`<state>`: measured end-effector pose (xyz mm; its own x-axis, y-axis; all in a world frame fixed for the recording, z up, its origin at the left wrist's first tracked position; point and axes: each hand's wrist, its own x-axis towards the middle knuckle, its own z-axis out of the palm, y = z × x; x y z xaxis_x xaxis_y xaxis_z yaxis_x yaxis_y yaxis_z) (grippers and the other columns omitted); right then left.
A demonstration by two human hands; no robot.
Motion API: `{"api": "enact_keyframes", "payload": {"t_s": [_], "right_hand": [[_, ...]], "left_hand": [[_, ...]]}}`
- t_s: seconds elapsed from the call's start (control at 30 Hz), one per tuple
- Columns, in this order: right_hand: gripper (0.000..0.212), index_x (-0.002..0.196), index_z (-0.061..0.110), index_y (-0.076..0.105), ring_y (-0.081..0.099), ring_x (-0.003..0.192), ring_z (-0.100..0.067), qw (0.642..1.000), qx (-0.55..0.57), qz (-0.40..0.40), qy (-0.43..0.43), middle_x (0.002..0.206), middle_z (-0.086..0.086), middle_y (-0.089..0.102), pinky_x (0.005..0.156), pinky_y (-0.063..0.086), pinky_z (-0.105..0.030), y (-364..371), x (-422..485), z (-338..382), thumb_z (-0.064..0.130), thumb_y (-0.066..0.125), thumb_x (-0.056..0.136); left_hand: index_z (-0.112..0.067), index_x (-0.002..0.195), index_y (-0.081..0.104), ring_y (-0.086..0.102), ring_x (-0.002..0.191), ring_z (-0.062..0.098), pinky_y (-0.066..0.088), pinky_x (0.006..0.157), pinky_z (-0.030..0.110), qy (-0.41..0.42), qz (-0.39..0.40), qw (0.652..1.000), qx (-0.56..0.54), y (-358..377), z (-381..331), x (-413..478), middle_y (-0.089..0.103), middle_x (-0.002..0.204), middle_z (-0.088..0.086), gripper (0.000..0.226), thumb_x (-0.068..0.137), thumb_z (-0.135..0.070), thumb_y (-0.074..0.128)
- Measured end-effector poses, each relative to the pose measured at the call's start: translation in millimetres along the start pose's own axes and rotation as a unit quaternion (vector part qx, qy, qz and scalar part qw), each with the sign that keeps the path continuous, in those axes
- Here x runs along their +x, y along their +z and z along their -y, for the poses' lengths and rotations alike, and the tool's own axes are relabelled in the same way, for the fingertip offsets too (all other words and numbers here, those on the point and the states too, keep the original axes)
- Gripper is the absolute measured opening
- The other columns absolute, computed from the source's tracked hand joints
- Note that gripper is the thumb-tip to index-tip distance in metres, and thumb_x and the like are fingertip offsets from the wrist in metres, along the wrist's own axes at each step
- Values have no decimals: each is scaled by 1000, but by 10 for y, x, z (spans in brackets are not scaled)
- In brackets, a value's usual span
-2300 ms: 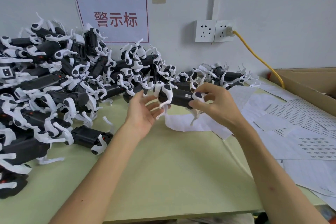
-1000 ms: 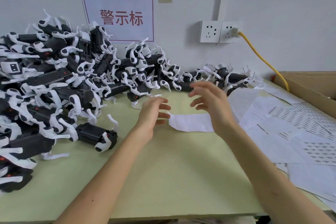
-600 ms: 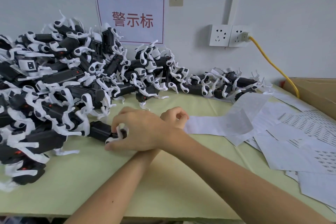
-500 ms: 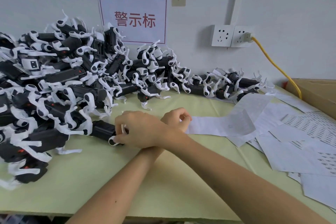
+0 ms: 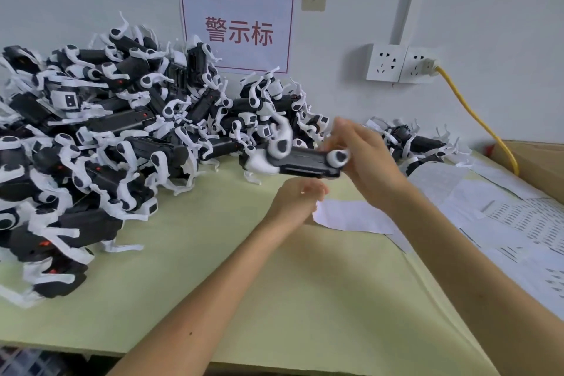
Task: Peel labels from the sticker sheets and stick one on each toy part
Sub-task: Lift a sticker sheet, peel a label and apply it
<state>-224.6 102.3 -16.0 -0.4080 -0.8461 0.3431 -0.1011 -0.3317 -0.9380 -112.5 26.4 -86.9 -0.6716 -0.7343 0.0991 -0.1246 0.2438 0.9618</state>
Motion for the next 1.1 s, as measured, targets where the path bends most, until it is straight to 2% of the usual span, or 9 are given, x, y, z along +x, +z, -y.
{"api": "enact_keyframes", "payload": {"t_s": [0.13,0.3,0.43,0.53,0.63,0.7,0.8,0.97,1.1], "right_hand": [[40,70,13,48,60,57,-25,976,140,-113,124,62,-2,63,54,49,-38,-234,-94,-179,26,47,108],[16,103,10,54,68,53,-27,947,181,-122,235,64,-7,68,40,43,-21,-251,-150,-317,19,41,105],[33,91,8,63,72,59,-28,957,141,-72,245,68,-12,71,37,39,-18,-175,-186,-344,13,32,97],[41,88,12,71,72,59,-31,959,118,-37,254,68,-12,69,37,38,-17,-167,-221,-352,15,31,93],[45,76,25,77,70,55,-29,965,-14,-31,259,72,-7,71,49,47,-22,-202,-249,-346,22,37,95],[39,75,26,75,72,60,-23,966,-121,-66,219,74,-4,73,61,53,-29,-214,-252,-349,26,43,98],[25,80,21,67,67,60,-10,969,-169,-160,88,71,5,71,60,50,-29,-254,-218,-328,20,49,97],[22,102,23,71,66,84,-5,985,-124,-108,-51,91,8,73,73,48,-18,-254,-253,-224,33,55,91],[33,130,26,64,62,105,-6,984,-165,-55,-46,119,6,66,82,46,-14,-151,-268,-274,29,64,98]], "left_hand": [[-22,87,72,64,68,14,44,61,25,-21,-11,989,-144,-103,-117,-39,74,84,-5,19,94,-11,58],[-23,94,76,60,74,15,40,66,29,-8,102,929,-356,-170,-195,-74,74,97,-3,28,95,-17,49],[-32,106,75,57,90,12,37,74,31,41,168,932,-318,-144,-201,-91,70,110,-5,28,101,-44,50],[-22,127,67,49,107,25,38,82,38,64,164,945,-274,-128,-202,-88,66,128,9,48,98,-54,45],[-9,135,63,46,103,28,34,71,33,58,141,956,-253,-126,-195,-85,62,132,26,65,96,-58,44],[-1,134,62,52,84,25,30,63,30,46,128,961,-241,-117,-185,-80,62,106,32,70,97,-58,44],[-7,124,63,57,66,16,36,57,25,38,114,957,-264,-107,-160,-66,65,73,7,51,101,-50,47],[-10,135,60,59,68,17,46,56,24,26,82,958,-272,-97,-146,-50,68,103,8,39,108,-36,46],[-19,134,61,72,72,19,51,54,23,44,95,956,-273,-102,-162,-84,75,97,2,32,109,-32,45]]}}
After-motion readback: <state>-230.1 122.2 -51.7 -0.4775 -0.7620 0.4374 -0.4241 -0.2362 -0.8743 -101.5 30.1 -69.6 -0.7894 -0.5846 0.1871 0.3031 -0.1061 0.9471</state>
